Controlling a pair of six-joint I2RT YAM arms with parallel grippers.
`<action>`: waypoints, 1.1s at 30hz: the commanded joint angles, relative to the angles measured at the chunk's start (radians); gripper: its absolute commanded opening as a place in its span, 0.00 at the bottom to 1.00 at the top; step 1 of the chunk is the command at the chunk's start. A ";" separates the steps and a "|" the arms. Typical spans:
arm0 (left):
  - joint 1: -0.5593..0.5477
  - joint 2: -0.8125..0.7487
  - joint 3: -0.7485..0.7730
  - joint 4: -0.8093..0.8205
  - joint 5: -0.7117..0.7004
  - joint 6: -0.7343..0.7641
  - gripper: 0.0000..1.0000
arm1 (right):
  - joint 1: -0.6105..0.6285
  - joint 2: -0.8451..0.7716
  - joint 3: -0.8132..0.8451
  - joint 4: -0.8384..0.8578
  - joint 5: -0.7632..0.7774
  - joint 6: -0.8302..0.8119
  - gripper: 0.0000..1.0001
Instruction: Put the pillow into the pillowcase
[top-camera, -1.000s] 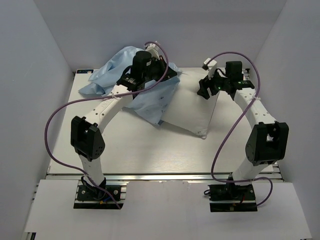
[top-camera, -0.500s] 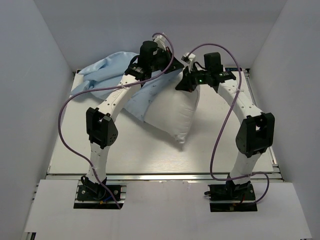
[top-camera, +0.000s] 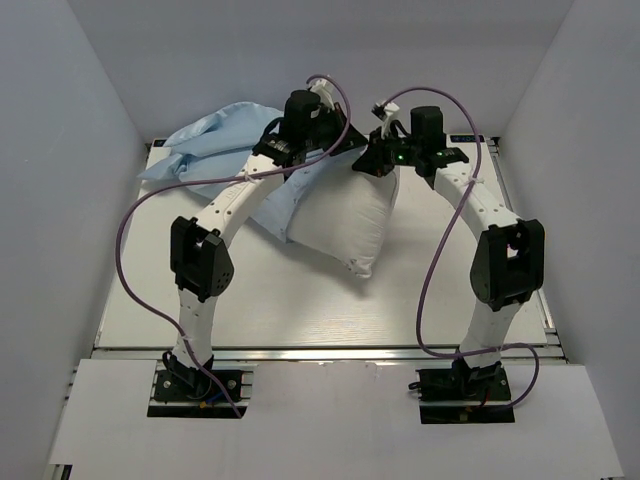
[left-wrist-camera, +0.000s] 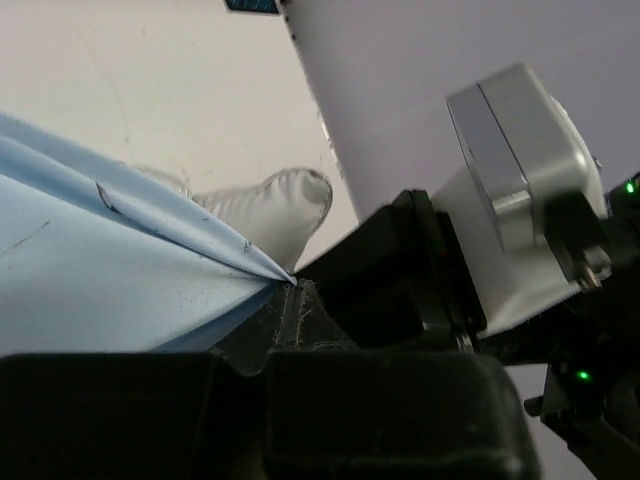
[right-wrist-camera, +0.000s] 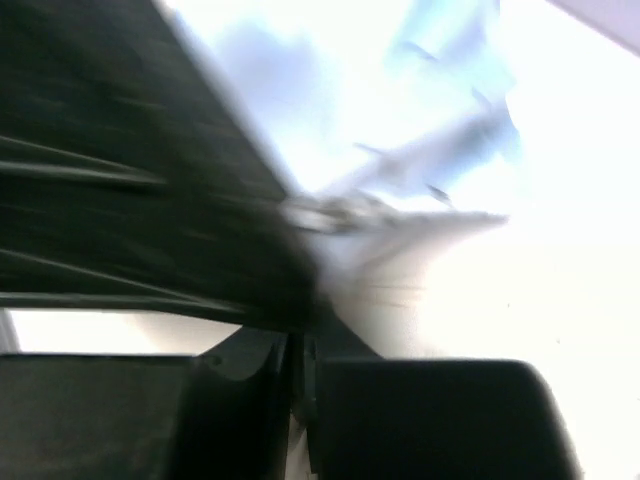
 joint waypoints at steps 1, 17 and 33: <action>-0.054 -0.151 -0.068 0.043 0.030 -0.010 0.00 | -0.033 -0.033 -0.061 0.080 0.062 -0.096 0.09; 0.039 -0.252 0.022 -0.125 -0.057 0.138 0.73 | -0.083 -0.300 -0.159 -0.067 0.049 -0.392 0.71; -0.056 -0.768 -0.995 -0.130 -0.419 0.212 0.70 | 0.164 -0.538 -0.695 0.132 0.348 -0.617 0.89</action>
